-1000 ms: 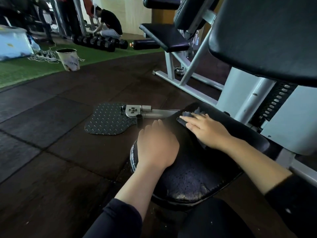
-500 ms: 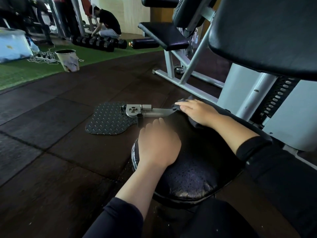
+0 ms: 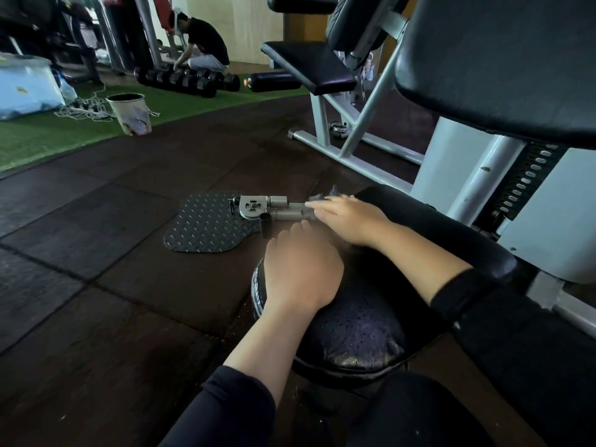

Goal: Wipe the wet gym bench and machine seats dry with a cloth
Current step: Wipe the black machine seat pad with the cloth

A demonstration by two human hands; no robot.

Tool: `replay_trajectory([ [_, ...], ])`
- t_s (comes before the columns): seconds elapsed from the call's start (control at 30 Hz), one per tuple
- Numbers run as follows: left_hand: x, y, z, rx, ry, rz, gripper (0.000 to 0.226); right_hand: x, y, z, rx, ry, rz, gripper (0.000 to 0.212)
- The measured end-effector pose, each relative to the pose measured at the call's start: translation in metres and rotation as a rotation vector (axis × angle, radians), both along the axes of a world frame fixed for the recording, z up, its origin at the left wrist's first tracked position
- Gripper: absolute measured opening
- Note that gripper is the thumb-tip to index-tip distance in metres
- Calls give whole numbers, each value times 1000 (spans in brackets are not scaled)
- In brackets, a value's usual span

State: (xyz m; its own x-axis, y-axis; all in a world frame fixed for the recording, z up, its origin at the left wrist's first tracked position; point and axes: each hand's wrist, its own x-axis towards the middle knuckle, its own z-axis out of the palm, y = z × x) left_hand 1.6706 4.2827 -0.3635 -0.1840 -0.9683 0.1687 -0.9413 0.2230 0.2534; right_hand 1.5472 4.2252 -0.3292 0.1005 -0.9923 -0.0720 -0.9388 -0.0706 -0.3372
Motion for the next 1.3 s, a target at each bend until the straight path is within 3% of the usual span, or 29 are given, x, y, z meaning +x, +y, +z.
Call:
replay_trajectory([
  [0.17, 1, -3, 0, 14, 32, -15, 61, -38, -4, 0, -20, -10, -115, 41],
  [0.37, 2, -4, 1, 39, 32, -47, 60, -50, 69, -12, -97, -16, -218, 41],
  [0.57, 23, -1, 9, 156, -68, -300, 56, -33, 136, -21, -196, -109, -248, 41],
  [0.73, 62, 20, 0, 56, -20, -445, 52, -31, 163, -31, -365, -193, -146, 38],
  [0.97, 64, 27, -9, -19, 82, -408, 63, -19, 169, -33, -437, -110, -170, 40],
  [1.07, 63, 27, -10, -32, 102, -395, 62, -1, 171, -33, -454, -32, -96, 41],
  [1.3, 64, 28, -12, -37, 167, -398, 58, -5, 202, -49, -618, 14, 348, 36],
])
